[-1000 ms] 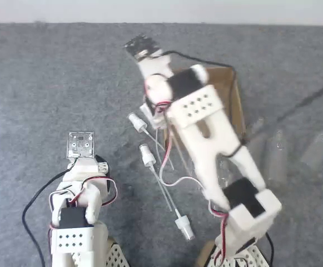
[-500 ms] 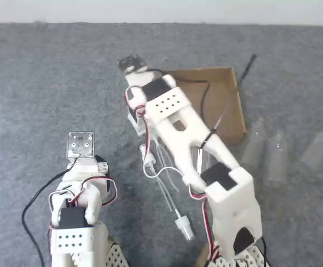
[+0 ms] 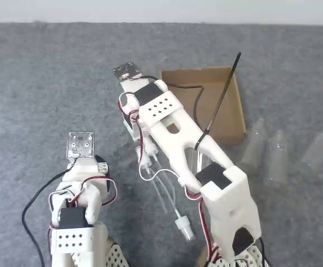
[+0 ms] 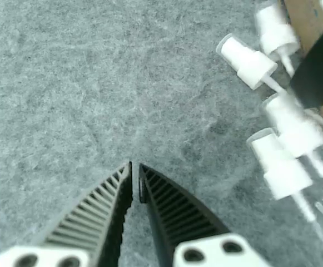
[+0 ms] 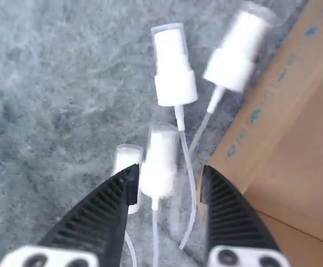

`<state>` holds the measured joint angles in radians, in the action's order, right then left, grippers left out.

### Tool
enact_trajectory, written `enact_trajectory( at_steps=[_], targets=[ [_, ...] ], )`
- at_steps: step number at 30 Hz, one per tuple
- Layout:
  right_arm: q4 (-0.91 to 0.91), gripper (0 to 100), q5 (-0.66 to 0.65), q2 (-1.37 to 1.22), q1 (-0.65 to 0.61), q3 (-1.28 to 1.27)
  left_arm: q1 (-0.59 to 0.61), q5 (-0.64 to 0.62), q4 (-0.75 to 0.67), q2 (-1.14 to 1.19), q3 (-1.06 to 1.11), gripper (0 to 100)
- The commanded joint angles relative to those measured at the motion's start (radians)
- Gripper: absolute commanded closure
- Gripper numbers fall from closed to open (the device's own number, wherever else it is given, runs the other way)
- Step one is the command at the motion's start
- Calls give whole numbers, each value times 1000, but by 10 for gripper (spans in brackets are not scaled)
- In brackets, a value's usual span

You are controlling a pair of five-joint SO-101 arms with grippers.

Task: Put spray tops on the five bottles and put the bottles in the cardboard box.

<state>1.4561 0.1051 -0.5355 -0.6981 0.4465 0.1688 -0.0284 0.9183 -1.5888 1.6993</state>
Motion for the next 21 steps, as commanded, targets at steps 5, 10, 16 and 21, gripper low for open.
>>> enact_trajectory(
  at_steps=[5,10,16,21],
  targets=[
    [68,853,-26,84,10,87,0,-3,3,0,-7,988],
    [209,853,-92,197,36,149,0,-3,3,0,-7,988],
    [335,853,-152,349,154,149,0,-3,3,0,-7,988],
    [338,853,-207,501,303,54,0,-3,3,0,-7,988]
  ],
)
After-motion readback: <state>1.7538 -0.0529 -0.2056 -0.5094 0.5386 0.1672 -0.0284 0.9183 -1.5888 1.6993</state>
